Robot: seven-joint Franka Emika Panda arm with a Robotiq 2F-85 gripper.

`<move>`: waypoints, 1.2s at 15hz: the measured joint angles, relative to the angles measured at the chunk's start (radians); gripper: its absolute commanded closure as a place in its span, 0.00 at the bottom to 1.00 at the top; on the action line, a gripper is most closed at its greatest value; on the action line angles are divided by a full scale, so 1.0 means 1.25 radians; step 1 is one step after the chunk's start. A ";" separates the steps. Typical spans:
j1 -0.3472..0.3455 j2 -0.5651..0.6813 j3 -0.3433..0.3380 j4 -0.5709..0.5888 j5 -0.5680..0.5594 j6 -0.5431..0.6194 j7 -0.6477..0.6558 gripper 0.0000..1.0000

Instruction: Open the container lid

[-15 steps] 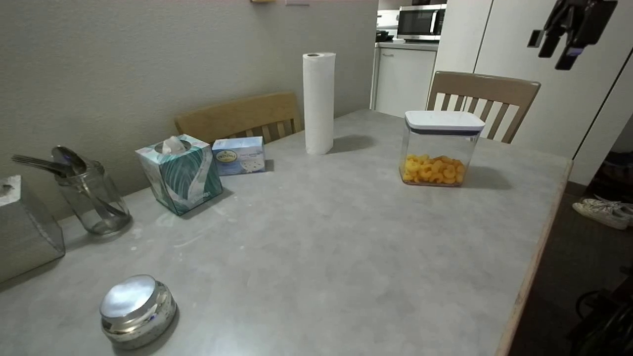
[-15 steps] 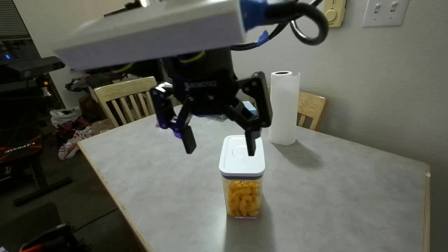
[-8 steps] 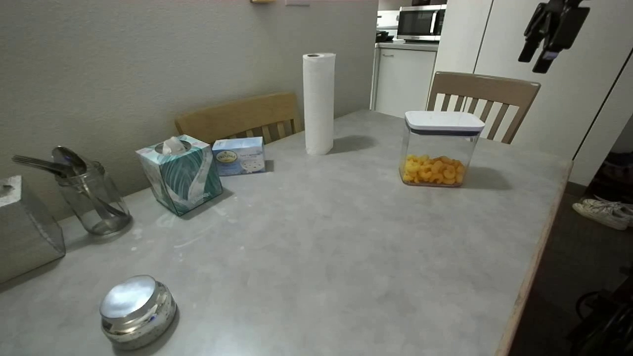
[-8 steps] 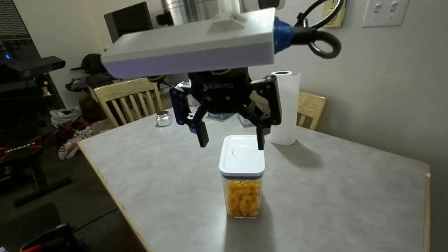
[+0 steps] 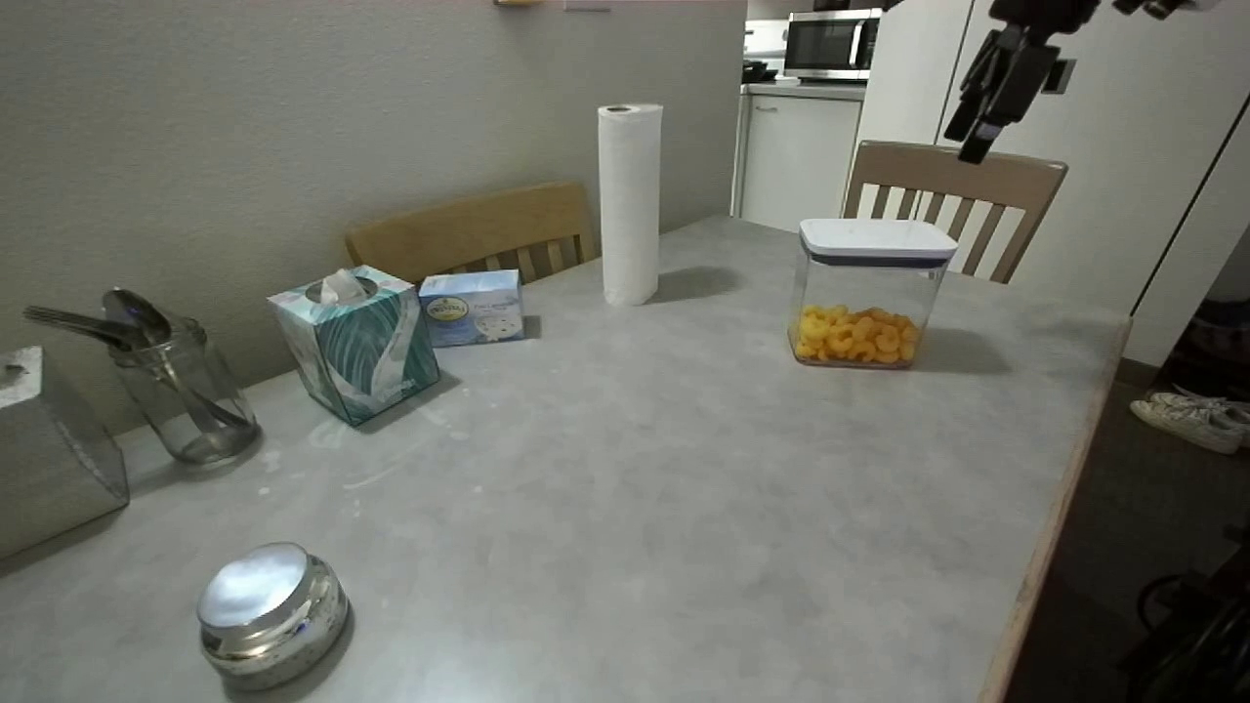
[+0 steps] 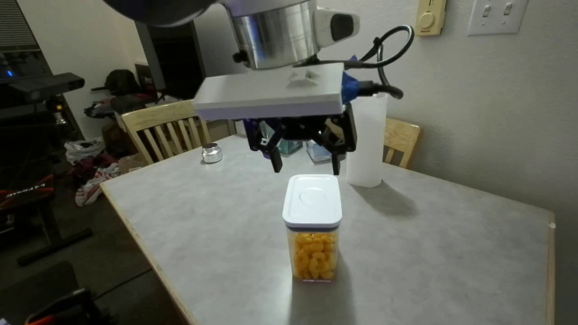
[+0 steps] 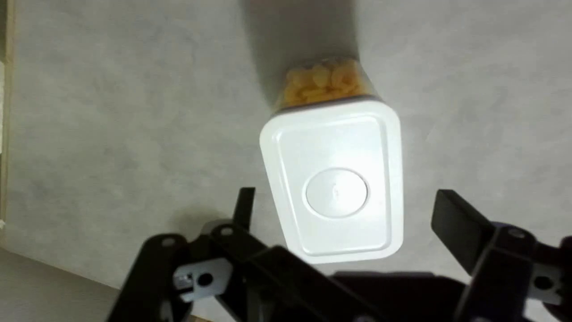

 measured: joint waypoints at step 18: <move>-0.104 0.334 0.147 0.414 0.030 -0.213 0.046 0.30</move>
